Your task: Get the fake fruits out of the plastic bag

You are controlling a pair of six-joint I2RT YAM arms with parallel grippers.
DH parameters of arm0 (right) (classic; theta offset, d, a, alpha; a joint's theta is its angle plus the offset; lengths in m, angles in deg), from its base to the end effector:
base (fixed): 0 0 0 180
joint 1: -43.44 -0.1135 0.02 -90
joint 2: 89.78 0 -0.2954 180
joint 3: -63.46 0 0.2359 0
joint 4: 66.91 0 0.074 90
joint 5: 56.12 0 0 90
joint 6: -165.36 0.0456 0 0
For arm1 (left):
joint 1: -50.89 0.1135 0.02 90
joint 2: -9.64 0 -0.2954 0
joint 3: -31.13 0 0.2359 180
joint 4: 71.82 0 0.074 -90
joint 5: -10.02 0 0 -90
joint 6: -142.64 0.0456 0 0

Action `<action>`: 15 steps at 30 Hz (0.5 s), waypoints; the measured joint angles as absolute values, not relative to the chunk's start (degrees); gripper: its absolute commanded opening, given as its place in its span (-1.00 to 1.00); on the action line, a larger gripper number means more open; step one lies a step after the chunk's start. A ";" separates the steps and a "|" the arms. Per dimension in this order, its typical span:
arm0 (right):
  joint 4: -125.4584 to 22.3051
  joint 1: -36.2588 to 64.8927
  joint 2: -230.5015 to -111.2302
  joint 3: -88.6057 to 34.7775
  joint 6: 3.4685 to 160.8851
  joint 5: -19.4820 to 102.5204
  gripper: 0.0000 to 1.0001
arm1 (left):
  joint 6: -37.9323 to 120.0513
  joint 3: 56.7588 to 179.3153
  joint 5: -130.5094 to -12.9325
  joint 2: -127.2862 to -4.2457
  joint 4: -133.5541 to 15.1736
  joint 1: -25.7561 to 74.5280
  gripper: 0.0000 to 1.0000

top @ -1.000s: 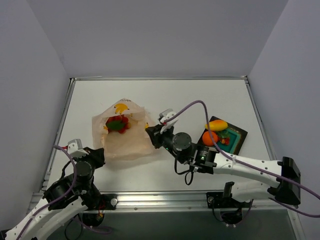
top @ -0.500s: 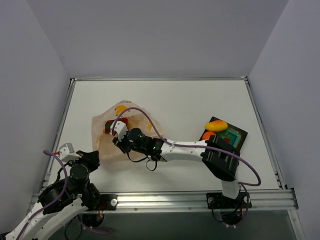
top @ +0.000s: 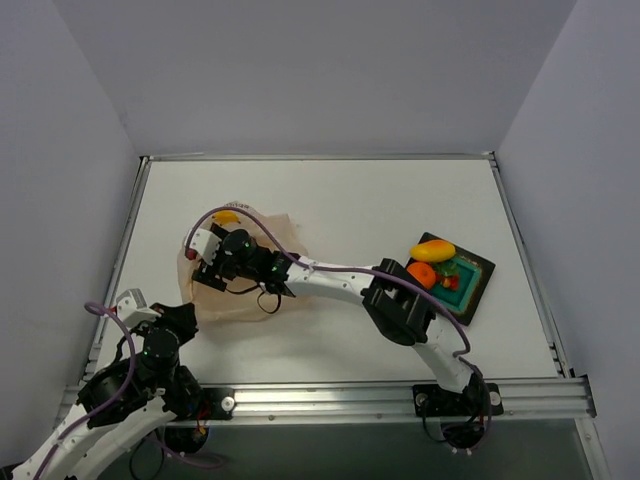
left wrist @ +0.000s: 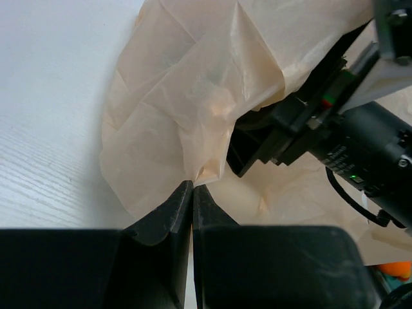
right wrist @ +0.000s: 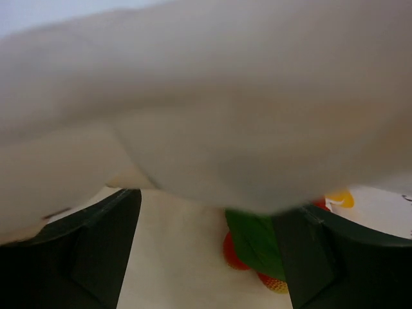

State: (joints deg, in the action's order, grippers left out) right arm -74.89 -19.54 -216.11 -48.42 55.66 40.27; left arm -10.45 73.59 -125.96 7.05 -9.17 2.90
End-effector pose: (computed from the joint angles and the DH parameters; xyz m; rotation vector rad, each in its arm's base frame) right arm 0.2417 0.4851 0.2792 -1.2036 1.2379 0.6574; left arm 0.0266 0.0194 0.2372 -0.7437 1.7270 -0.5573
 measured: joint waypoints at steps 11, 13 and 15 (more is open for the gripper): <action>-75.00 -19.52 -226.71 -55.44 49.87 36.38 0.66 | -9.99 72.65 -125.85 7.79 -8.75 2.90 -0.95; -77.84 -19.49 -228.46 -55.40 49.49 34.50 0.49 | -9.97 72.52 -125.87 8.56 -8.36 2.90 -0.95; -81.03 -19.47 -229.70 -54.81 49.12 32.60 0.12 | -9.93 72.50 -125.87 8.97 -8.07 2.90 -0.95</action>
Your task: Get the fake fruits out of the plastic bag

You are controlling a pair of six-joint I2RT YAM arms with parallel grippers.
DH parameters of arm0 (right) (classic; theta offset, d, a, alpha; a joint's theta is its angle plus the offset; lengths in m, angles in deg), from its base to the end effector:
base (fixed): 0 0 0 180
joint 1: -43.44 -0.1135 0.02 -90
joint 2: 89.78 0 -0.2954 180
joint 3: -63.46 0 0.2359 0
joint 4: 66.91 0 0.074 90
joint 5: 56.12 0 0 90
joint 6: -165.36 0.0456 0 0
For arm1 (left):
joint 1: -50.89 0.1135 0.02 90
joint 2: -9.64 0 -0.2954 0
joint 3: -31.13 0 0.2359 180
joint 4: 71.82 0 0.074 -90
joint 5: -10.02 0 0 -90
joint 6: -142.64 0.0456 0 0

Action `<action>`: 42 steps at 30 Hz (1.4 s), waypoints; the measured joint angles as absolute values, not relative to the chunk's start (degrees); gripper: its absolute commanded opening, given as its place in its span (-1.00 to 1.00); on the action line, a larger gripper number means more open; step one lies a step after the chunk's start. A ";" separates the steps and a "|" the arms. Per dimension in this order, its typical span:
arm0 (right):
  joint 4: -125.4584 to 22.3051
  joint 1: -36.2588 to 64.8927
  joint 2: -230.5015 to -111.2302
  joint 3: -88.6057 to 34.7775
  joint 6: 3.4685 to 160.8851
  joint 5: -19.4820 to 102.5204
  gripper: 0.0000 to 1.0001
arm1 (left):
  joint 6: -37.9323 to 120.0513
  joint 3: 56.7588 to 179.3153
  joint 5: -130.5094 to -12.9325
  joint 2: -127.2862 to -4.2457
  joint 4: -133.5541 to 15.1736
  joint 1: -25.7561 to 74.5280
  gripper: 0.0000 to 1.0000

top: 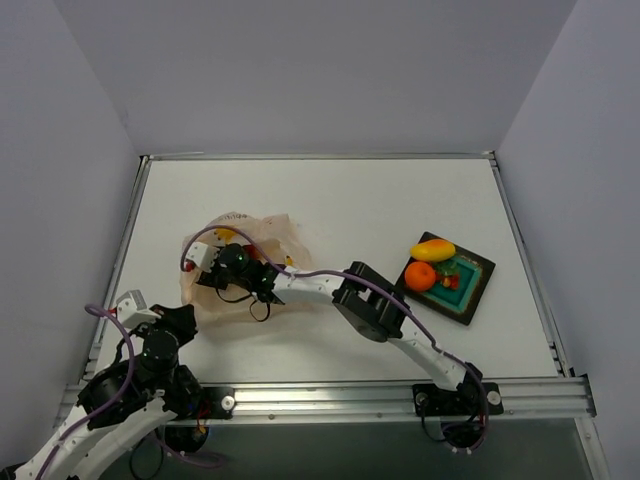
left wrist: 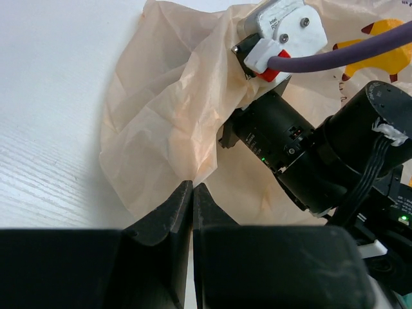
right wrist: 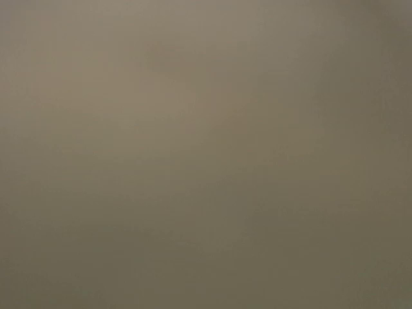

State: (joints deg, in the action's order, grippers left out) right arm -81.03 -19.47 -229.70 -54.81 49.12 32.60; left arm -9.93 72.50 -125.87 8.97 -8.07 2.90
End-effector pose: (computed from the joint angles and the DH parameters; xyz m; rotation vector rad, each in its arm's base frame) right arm 0.2668 0.5193 0.2010 -1.1974 1.2394 0.4569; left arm 0.0248 0.0213 0.2294 -0.7335 1.7341 -0.5483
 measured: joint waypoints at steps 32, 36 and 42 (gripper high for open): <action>-98.24 -24.87 -200.50 -16.58 57.71 36.16 -1.00 | -0.40 73.05 -124.87 0.60 -25.89 2.90 -0.95; -98.67 -25.68 -197.97 -12.27 58.32 33.34 -1.00 | 0.78 75.23 -124.89 -0.84 -28.38 2.90 -0.95; -100.38 -25.98 -192.90 -11.24 59.72 27.68 -1.00 | 1.46 75.47 -125.11 1.70 -28.75 2.90 -0.95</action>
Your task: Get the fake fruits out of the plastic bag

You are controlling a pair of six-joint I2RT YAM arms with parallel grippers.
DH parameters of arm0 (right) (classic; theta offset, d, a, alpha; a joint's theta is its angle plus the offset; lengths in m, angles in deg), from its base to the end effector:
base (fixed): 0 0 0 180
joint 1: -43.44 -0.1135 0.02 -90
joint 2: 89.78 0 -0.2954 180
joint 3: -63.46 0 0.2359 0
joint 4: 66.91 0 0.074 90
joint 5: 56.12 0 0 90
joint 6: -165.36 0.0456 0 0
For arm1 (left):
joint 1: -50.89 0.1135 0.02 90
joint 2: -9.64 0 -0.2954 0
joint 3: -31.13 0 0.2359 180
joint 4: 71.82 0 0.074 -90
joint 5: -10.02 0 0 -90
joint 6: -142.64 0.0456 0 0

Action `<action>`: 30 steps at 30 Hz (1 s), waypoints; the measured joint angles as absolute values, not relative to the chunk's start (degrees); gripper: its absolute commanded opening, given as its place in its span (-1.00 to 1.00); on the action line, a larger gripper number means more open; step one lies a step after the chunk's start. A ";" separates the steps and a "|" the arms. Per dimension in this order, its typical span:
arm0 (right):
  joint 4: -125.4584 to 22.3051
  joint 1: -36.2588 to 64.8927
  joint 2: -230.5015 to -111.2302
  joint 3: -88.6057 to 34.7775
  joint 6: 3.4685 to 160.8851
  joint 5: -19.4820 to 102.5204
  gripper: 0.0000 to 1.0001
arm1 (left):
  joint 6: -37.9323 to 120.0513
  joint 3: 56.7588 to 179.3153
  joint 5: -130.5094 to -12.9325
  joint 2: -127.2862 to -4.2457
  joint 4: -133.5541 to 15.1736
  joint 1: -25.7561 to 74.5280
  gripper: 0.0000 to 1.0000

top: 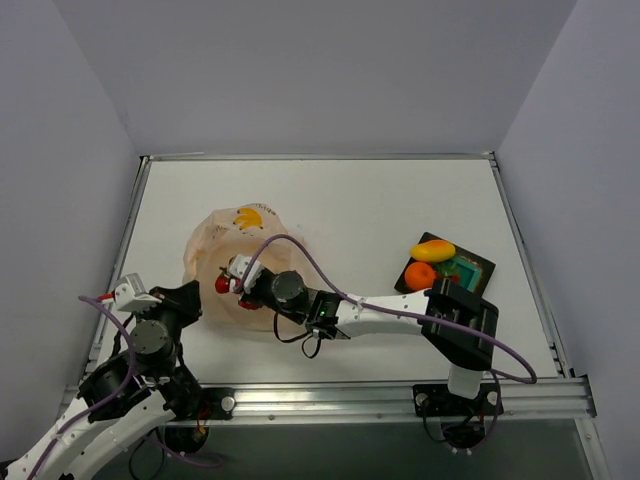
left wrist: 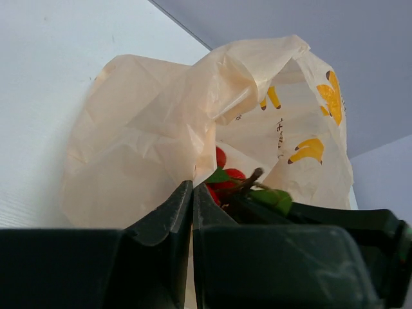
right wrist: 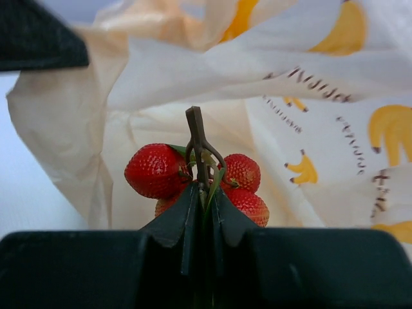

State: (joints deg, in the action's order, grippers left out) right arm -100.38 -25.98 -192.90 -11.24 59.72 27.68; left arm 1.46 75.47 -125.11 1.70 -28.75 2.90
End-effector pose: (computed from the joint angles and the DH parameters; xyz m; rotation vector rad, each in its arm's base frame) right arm 0.1499 0.3853 0.2994 -0.9598 1.1791 0.6765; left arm 0.0392 0.0047 0.2820 -0.6314 1.5717 -0.6484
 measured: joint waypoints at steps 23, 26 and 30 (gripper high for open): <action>-109.60 -25.04 -177.18 -7.77 71.42 26.50 -1.00 | 2.97 66.86 -124.82 -6.81 -43.63 2.94 -0.95; -106.39 -23.10 -170.03 -6.65 72.01 22.68 -1.00 | 3.84 65.83 -124.60 -7.38 -45.93 2.94 -0.95; -100.31 -18.23 -157.20 -2.70 72.90 12.82 -1.00 | 6.34 63.89 -123.84 -4.84 -47.66 2.94 -0.95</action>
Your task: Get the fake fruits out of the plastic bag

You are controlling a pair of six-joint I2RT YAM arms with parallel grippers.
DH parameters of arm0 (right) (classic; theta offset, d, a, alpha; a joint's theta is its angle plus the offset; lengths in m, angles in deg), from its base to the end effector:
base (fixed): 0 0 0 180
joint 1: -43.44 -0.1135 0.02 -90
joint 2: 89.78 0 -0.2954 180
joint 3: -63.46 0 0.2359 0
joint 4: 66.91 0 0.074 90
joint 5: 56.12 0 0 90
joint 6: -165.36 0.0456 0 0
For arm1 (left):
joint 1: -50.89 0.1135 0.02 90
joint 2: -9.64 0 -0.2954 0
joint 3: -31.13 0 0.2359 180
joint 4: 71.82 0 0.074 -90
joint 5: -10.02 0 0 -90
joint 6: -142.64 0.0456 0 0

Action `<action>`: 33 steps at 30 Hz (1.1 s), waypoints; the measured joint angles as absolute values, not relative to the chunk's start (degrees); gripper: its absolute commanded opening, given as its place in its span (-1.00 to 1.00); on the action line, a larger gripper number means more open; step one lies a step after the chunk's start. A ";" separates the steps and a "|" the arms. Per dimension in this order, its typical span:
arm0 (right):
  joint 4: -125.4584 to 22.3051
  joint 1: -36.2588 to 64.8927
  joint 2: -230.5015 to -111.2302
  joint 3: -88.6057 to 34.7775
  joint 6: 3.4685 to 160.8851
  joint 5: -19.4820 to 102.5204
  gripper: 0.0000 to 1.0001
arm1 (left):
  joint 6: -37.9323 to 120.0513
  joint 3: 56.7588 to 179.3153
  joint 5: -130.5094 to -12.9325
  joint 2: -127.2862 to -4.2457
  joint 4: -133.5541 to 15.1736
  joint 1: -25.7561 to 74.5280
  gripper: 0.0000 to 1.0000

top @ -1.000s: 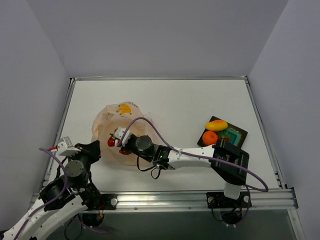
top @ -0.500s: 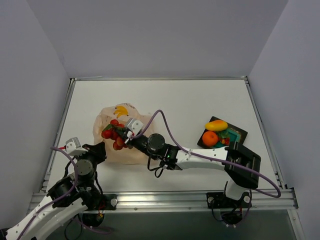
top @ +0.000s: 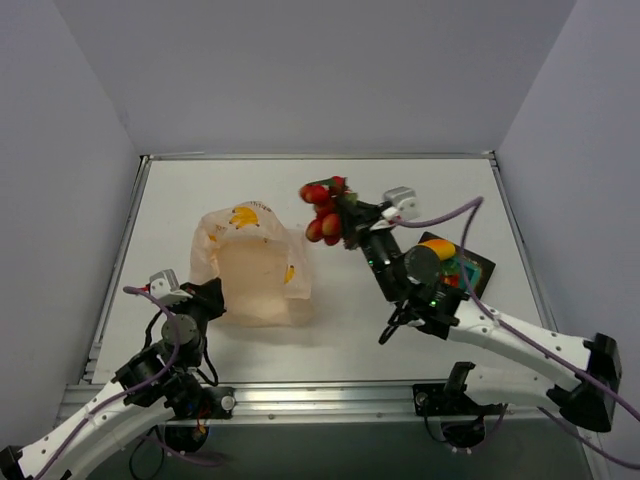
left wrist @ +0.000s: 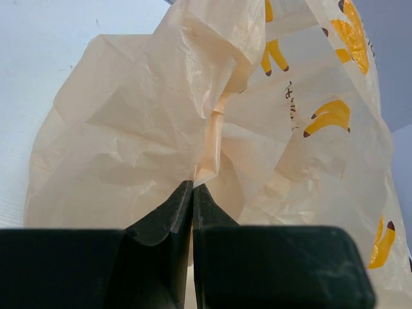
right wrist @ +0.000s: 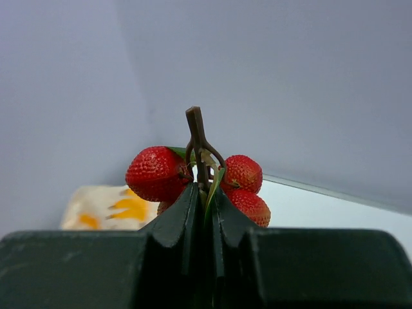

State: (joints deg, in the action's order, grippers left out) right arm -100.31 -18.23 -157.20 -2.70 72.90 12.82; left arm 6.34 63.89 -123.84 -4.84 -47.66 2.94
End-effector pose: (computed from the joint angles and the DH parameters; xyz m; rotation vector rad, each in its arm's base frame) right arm 0.1288 0.2045 0.4431 -0.2516 1.0498 0.7492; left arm 0.0665 -0.0266 0.2504 -0.5511 1.5879 -0.6119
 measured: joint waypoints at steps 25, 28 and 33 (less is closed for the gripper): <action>-53.08 28.37 -137.38 16.05 105.21 -17.96 -1.00 | 15.43 62.75 -118.05 3.01 -49.19 2.96 -0.95; -52.64 29.38 -138.93 16.05 106.61 -16.62 -1.00 | 15.43 62.75 -117.87 3.01 -49.16 2.96 -0.95; -51.86 30.41 -140.77 16.05 108.01 -15.49 -0.98 | 15.41 62.75 -117.91 3.01 -49.05 2.96 -0.95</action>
State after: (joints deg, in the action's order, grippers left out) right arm -51.86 30.41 -140.77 16.05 108.01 -15.49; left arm 15.41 62.75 -117.91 3.01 -49.05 2.96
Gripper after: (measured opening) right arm 0.049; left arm 0.027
